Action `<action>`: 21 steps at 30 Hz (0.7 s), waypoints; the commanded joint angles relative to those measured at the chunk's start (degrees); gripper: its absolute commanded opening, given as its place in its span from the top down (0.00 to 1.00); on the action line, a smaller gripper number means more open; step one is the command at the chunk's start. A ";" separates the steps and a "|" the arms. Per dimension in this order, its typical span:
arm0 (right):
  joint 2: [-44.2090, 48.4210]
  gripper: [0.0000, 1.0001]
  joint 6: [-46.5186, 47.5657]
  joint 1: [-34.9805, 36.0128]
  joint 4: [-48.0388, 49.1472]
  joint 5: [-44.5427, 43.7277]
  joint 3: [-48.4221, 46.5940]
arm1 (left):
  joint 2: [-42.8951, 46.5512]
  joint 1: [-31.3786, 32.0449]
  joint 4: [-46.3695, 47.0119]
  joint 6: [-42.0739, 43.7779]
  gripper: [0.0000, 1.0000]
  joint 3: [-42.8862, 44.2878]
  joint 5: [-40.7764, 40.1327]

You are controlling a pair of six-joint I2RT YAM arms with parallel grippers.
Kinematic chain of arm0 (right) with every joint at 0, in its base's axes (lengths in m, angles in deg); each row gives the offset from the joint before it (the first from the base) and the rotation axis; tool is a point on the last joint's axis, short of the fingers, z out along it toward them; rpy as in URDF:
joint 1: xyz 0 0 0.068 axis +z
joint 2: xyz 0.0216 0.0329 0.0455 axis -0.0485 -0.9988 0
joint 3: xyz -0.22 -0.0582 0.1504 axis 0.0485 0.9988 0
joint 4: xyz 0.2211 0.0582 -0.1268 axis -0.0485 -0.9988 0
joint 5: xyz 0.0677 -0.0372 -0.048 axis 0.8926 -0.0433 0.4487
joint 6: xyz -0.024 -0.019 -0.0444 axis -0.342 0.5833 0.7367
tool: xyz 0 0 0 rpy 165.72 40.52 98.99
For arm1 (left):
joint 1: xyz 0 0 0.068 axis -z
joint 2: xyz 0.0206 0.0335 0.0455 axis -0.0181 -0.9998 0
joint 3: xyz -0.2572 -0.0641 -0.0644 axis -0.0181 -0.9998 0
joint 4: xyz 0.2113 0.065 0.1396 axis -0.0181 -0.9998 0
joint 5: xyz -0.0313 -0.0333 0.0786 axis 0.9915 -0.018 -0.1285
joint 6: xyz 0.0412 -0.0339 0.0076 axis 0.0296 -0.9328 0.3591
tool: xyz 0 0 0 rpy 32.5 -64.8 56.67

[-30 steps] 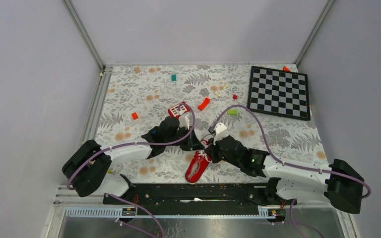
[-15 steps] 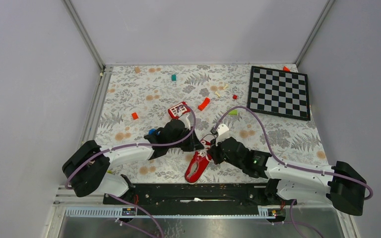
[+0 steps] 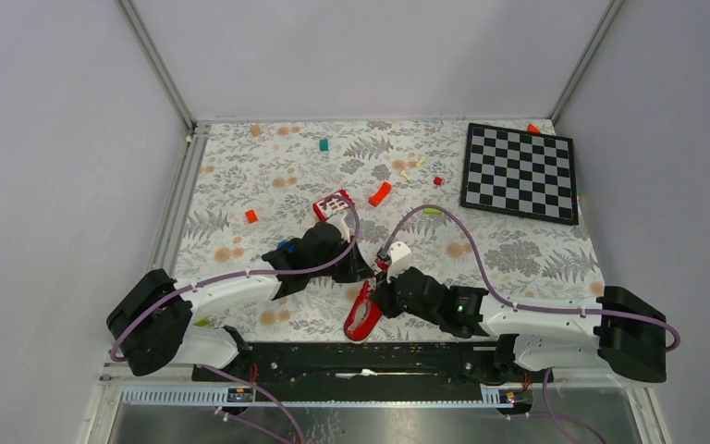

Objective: Tie the shoes
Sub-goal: Cross the shoelace with the shoelace.

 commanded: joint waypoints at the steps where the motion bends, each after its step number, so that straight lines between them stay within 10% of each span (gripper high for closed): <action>1: -1.98 0.81 -2.14 1.94 2.06 -5.35 -4.12 | 2.01 -0.01 1.26 0.05 1.00 1.06 -1.56; 21: -4.94 0.83 -4.59 3.06 -1.24 -13.20 -6.35 | 0.00 0.01 -6.78 -1.67 1.00 6.20 -2.89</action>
